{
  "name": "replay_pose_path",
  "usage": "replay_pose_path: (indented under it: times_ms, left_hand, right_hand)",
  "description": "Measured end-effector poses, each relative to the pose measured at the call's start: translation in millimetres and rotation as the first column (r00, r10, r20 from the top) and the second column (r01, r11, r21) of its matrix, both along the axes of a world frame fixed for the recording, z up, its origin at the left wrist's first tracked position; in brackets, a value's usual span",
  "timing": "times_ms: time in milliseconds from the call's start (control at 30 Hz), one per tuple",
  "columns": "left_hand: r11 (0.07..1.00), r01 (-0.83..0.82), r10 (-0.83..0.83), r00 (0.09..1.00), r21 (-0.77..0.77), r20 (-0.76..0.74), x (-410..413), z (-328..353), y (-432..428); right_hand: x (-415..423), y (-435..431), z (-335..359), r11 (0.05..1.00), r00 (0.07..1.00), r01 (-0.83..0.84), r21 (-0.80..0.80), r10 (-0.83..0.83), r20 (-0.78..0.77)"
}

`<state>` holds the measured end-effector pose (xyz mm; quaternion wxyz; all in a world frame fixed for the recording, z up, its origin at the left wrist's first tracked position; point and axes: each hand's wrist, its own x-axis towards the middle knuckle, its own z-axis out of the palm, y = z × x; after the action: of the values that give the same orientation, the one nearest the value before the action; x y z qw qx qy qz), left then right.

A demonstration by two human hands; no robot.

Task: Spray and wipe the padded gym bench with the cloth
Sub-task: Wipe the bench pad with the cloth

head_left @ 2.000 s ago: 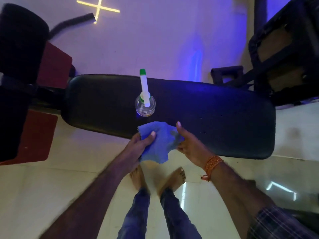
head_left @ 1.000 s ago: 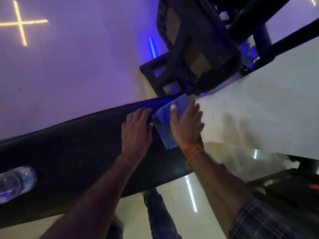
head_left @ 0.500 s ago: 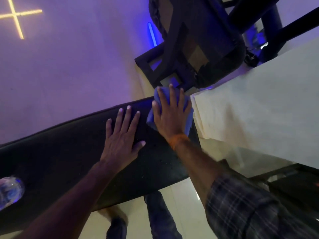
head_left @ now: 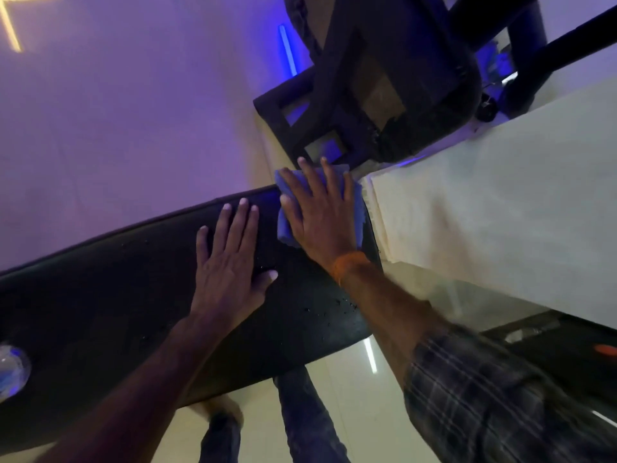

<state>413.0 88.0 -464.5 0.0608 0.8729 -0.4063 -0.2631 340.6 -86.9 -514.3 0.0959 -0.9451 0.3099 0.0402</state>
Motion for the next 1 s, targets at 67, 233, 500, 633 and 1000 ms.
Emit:
replay_pose_path:
  times_ms: [67, 233, 500, 633, 1000]
  left_hand:
    - [1.0, 0.019, -0.019, 1.0, -0.018, -0.015, -2, 6, -2]
    - [0.996, 0.068, -0.071, 0.997, -0.059, -0.044, -1, 7, -4]
    - [0.989, 0.114, -0.121, 0.99, -0.09, -0.074, -13, 11, -4]
    - [0.976, 0.192, -0.195, 0.98, -0.106, -0.024, -23, 0, 5]
    - [0.867, 0.481, -0.479, 0.876, -0.13, 0.05, -39, -8, 33]
  right_hand:
    - [-41, 24, 3, 0.998, 0.998, -0.062, -0.006, 0.062, -0.008]
    - [-44, 8, 4, 0.997, 0.997, -0.075, -0.03, 0.074, -0.031]
    - [-121, 72, 13, 0.995, 0.997, 0.073, 0.061, -0.07, -0.045]
    - [-84, 36, 4, 0.984, 0.984, 0.176, 0.028, -0.176, -0.012]
    - [-113, 80, 11, 0.884, 0.886, 0.464, 0.05, -0.464, -0.018]
